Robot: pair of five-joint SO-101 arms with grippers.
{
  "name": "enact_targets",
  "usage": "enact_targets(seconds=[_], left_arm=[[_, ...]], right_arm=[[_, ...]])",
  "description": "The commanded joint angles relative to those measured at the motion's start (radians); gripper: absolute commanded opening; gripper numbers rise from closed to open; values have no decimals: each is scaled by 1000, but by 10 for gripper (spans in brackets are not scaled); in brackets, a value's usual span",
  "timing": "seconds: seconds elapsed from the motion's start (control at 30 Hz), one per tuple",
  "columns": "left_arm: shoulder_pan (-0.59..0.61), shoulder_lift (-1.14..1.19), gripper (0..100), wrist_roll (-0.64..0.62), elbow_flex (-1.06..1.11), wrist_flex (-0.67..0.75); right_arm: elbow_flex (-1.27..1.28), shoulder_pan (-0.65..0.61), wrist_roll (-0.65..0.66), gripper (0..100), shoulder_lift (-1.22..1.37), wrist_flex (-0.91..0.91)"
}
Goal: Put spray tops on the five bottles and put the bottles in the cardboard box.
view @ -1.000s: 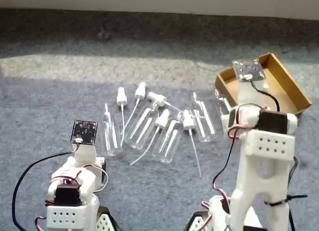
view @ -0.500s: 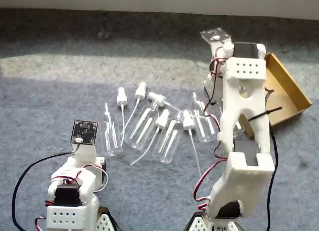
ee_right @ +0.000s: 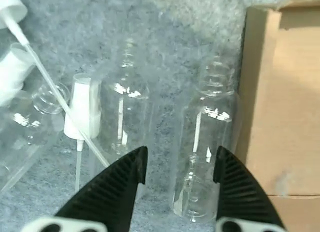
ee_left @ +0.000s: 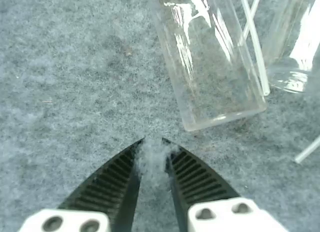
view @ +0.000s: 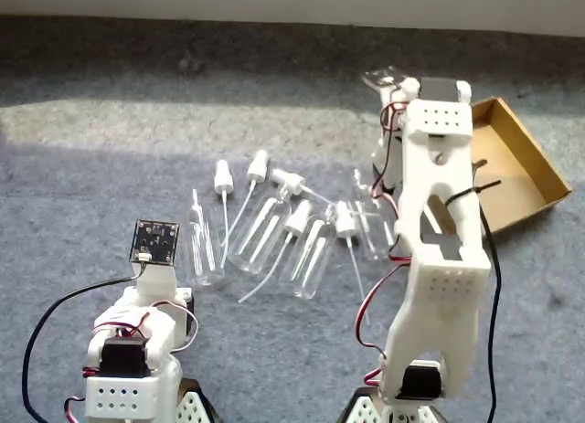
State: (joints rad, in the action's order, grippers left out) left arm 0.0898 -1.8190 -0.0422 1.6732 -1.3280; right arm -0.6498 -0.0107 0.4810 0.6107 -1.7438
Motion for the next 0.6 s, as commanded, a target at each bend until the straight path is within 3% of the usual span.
enact_targets(seconds=[0.0,0.57], left_arm=[[7,-7,5,5,21,-5],[7,-7,5,5,21,-5]], right_arm=[[-65,31,11,198,15,-10],[-68,33,9,198,137,39]])
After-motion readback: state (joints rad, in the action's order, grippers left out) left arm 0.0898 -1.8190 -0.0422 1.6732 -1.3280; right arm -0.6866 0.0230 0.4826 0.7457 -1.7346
